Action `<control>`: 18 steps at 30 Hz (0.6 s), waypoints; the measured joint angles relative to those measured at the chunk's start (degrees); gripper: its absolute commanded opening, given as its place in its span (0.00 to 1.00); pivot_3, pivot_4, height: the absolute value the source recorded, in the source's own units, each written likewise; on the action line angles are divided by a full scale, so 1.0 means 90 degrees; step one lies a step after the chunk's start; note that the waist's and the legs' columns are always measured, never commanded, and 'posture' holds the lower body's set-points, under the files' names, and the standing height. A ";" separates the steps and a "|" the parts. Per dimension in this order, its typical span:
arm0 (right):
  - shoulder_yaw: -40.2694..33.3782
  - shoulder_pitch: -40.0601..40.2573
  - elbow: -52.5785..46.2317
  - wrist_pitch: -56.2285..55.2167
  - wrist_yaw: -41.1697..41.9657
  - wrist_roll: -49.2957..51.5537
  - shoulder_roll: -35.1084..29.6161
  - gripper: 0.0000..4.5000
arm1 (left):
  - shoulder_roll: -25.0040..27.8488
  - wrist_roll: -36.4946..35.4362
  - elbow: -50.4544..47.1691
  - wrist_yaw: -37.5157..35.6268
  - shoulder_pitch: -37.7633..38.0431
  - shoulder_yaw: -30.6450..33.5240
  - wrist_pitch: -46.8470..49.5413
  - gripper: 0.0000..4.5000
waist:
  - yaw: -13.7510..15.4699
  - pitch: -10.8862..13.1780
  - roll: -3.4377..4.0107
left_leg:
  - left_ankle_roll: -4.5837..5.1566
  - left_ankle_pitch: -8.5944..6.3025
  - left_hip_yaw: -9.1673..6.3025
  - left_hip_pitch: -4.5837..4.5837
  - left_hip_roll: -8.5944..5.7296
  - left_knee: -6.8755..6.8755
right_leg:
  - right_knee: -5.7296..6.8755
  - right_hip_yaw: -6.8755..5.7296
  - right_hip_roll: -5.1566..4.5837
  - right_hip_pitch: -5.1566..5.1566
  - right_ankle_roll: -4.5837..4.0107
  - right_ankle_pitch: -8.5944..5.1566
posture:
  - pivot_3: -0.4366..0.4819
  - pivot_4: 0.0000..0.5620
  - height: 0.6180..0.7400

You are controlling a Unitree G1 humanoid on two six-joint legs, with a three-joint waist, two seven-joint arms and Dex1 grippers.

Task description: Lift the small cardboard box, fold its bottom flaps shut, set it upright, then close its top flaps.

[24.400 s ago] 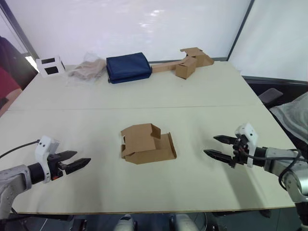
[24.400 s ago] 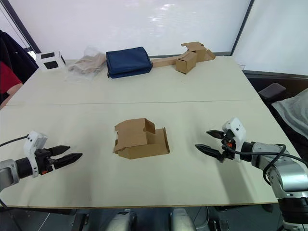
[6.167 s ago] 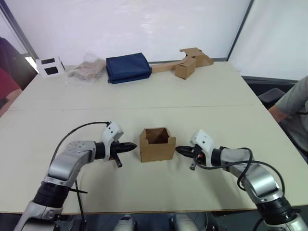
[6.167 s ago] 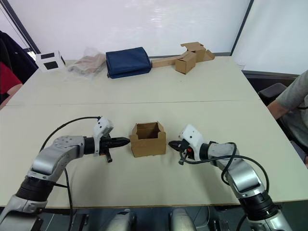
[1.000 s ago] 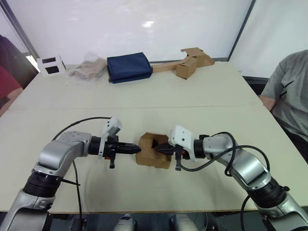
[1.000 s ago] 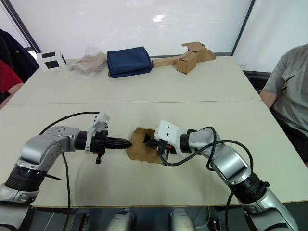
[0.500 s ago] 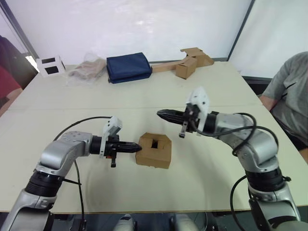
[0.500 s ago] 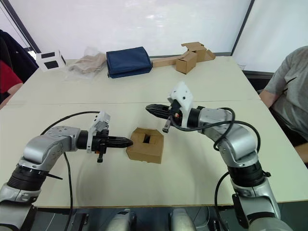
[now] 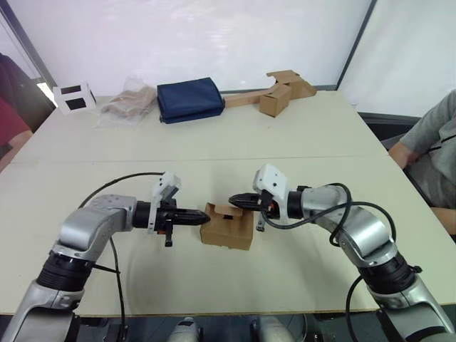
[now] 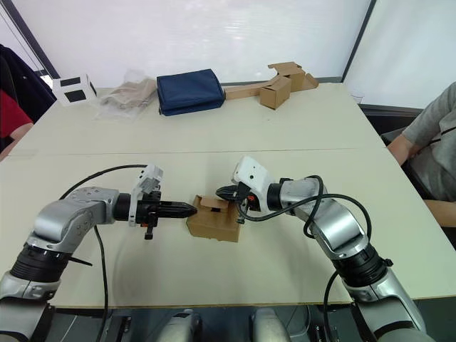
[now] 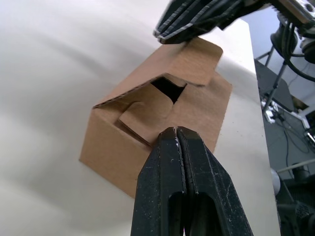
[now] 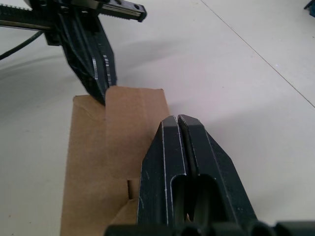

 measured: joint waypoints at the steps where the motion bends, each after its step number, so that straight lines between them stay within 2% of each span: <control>1: 0.0000 0.0030 -0.0025 0.0024 0.0003 -0.0003 -0.0003 0.00 | -0.0009 -0.0061 0.0064 0.0016 -0.0057 0.0049 0.0055 0.00 | 0.0004 0.0000 0.0000 | 0.0000 0.0000 0.0000 0.0000 0.0000 0.0000 | 0.0000 0.0000 0.0000 0.0000 0.0000 0.0000 | 0.48 0.27 1.00; 8: 0.0097 0.0135 -0.0089 0.0045 0.0002 -0.0063 -0.0010 0.00 | -0.0319 -0.0048 0.0603 0.0198 -0.0515 0.0189 -0.0072 0.00 | -0.0002 0.0000 -0.0001 | 0.0000 0.0000 0.0001 -0.0001 0.0000 -0.0001 | -0.0001 0.0000 0.0000 -0.0001 0.0000 0.0000 | 0.48 0.27 1.00; 18: 0.0091 0.0200 -0.0223 0.0075 -0.0022 -0.0067 -0.0021 0.00 | -0.0883 0.0493 0.1063 0.0307 -0.0668 -0.0196 -0.0658 0.00 | 0.0001 0.0000 -0.0001 | 0.0000 0.0000 0.0000 -0.0001 -0.0001 0.0001 | -0.0001 0.0001 -0.0001 -0.0001 0.0000 0.0000 | 0.48 0.27 1.00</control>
